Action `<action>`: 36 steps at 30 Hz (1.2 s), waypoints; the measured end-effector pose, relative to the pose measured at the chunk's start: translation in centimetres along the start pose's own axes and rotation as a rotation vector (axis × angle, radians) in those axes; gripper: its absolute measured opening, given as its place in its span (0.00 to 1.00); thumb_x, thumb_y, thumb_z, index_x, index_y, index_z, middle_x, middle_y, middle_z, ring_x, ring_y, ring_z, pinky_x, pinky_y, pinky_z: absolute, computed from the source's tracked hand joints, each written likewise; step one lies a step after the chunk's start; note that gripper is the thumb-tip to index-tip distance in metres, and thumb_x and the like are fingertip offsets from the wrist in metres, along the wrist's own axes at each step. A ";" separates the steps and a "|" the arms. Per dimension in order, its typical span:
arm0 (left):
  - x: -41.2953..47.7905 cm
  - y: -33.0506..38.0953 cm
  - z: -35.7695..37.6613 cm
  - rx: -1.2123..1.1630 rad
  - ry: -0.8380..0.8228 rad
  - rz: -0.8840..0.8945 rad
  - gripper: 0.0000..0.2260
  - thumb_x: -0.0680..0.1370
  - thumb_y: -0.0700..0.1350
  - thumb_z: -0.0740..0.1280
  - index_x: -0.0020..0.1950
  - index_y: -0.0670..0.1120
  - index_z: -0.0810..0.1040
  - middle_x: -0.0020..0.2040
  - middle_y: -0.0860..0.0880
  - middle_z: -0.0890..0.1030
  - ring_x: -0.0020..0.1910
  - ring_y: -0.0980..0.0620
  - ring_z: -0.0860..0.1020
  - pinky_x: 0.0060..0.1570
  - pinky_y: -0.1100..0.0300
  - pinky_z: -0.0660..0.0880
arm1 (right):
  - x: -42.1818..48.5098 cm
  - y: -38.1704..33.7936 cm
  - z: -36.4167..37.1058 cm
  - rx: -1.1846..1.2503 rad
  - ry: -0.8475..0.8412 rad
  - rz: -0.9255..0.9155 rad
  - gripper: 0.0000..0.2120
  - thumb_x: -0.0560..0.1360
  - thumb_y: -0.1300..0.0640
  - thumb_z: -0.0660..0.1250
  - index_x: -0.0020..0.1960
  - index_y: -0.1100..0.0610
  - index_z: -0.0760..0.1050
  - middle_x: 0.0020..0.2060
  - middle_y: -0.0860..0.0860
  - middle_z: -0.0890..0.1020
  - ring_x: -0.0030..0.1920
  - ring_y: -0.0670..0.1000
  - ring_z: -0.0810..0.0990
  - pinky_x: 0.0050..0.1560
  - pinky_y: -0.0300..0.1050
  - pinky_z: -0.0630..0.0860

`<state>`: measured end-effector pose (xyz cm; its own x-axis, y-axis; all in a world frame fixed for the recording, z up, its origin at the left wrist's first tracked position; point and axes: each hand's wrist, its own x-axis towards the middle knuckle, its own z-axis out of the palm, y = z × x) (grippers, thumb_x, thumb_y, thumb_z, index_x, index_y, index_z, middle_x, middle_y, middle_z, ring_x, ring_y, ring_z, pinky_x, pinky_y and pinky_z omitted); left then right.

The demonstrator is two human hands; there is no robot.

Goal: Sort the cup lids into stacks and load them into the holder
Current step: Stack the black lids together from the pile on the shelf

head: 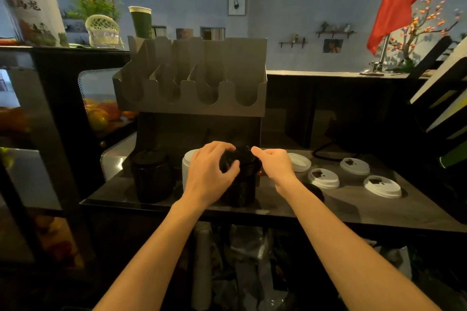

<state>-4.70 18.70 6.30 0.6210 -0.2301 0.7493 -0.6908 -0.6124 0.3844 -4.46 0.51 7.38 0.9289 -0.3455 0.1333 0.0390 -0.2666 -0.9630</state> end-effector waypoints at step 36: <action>1.3 0.2 0.4 0.316 -0.175 -0.037 0.12 0.81 0.59 0.63 0.52 0.53 0.81 0.52 0.56 0.80 0.58 0.55 0.77 0.73 0.52 0.62 | -0.5 0.8 0.4 -0.239 -0.054 -0.103 0.22 0.83 0.40 0.56 0.46 0.55 0.78 0.40 0.50 0.81 0.44 0.49 0.78 0.53 0.52 0.77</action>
<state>-3.90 17.94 7.08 0.7161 -0.3128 0.6239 -0.5350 -0.8201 0.2028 -4.73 0.85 6.46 0.9430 -0.2587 0.2092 0.0525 -0.5051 -0.8615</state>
